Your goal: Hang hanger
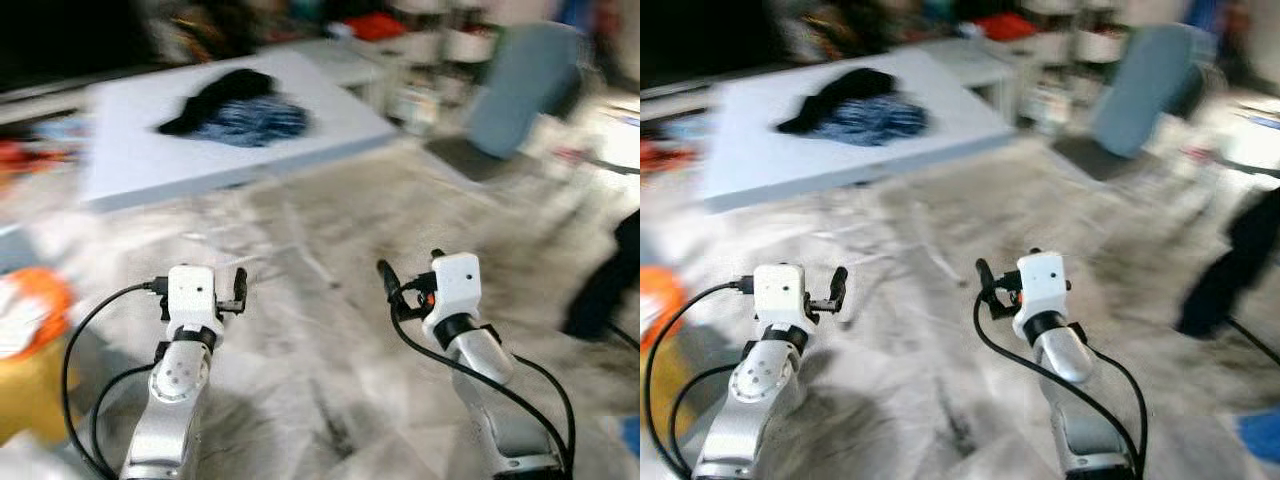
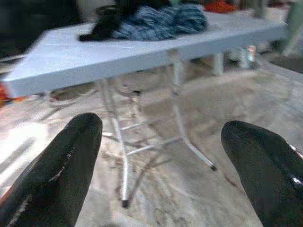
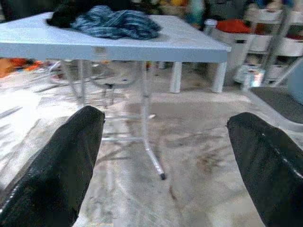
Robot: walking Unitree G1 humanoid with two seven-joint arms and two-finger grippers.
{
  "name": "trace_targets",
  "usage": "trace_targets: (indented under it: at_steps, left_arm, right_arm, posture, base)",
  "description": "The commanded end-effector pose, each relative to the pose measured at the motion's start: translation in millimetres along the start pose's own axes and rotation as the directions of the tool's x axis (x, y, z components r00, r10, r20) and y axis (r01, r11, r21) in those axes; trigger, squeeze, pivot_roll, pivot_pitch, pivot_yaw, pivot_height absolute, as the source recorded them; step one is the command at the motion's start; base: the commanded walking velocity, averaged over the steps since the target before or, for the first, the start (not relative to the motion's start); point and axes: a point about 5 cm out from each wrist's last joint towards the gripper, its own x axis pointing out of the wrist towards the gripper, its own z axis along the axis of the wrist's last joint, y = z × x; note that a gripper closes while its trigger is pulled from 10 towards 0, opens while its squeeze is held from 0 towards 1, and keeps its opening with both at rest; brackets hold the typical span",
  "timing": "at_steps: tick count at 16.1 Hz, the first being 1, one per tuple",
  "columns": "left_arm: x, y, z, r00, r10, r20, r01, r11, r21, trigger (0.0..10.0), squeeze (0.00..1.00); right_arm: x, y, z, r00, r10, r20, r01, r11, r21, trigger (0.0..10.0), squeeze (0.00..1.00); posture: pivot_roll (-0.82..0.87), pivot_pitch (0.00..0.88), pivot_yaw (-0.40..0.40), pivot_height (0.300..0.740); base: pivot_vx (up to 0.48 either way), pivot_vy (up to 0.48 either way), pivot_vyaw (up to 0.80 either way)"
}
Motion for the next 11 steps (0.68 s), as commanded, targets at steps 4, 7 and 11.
trace_targets:
  at_steps: [4,7,11]
  left_arm:
    - [-2.7,-7.6,1.3,0.994,-0.108,0.002,0.108,0.994,-0.035,10.0,0.00]
    - [2.1,-7.5,2.6,0.996,-0.092,-0.008,0.091,0.994,-0.055,10.0,0.00]
    - [2.3,-9.4,2.1,0.994,-0.107,-0.017,0.106,0.992,-0.075,10.0,0.00]
  right_arm:
    - [2.4,0.0,4.4,1.000,0.000,0.023,-0.001,1.000,0.010,10.0,0.00]
    - [2.6,-1.0,4.8,1.000,0.000,0.026,0.000,1.000,0.013,10.0,0.00]
    - [3.0,-1.0,5.1,1.000,0.001,0.027,-0.002,1.000,0.017,10.0,0.00]
  posture:
    - [-0.10,0.000,0.023,0.740]
    - [-0.10,0.000,0.025,0.740]
    - [-0.10,0.000,0.025,0.740]
  base:
    - [0.000,0.000,0.80]
    - [0.000,0.000,0.80]
    - [0.000,0.000,0.80]
